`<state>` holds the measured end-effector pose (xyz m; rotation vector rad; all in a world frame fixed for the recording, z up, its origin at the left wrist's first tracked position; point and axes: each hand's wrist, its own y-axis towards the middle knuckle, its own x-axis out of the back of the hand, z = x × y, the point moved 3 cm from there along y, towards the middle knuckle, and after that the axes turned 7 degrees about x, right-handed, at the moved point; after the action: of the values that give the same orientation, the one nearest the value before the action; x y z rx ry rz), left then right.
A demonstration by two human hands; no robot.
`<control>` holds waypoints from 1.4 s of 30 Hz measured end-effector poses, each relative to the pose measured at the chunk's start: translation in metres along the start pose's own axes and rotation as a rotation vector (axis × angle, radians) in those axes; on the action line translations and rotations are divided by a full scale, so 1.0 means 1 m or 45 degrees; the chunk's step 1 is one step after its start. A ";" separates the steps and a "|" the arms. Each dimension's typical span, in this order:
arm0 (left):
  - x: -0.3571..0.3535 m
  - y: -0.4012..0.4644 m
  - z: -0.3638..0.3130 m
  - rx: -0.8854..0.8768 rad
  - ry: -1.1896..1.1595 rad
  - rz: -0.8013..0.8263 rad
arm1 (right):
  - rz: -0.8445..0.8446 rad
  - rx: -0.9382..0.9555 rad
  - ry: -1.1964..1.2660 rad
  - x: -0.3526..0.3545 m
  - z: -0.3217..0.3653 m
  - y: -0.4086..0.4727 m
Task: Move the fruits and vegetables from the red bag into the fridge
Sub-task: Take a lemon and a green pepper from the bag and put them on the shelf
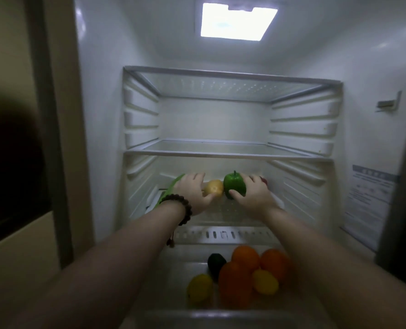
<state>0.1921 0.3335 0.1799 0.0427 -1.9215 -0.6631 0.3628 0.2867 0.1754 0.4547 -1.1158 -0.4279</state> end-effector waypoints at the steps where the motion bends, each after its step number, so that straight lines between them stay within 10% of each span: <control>1: 0.007 -0.012 -0.002 0.000 0.004 -0.016 | 0.005 -0.008 0.002 0.003 0.005 -0.010; 26: 0.095 -0.335 -0.050 -0.200 -0.036 -0.027 | -0.096 -0.090 -0.068 0.089 0.115 -0.337; 42: 0.035 -0.523 -0.206 -0.601 -0.283 0.367 | -0.175 -0.430 -0.448 0.188 0.070 -0.591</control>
<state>0.2148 -0.2082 0.0261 -0.6151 -1.8817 -0.9336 0.3108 -0.3153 0.0183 0.1598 -1.3234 -0.8260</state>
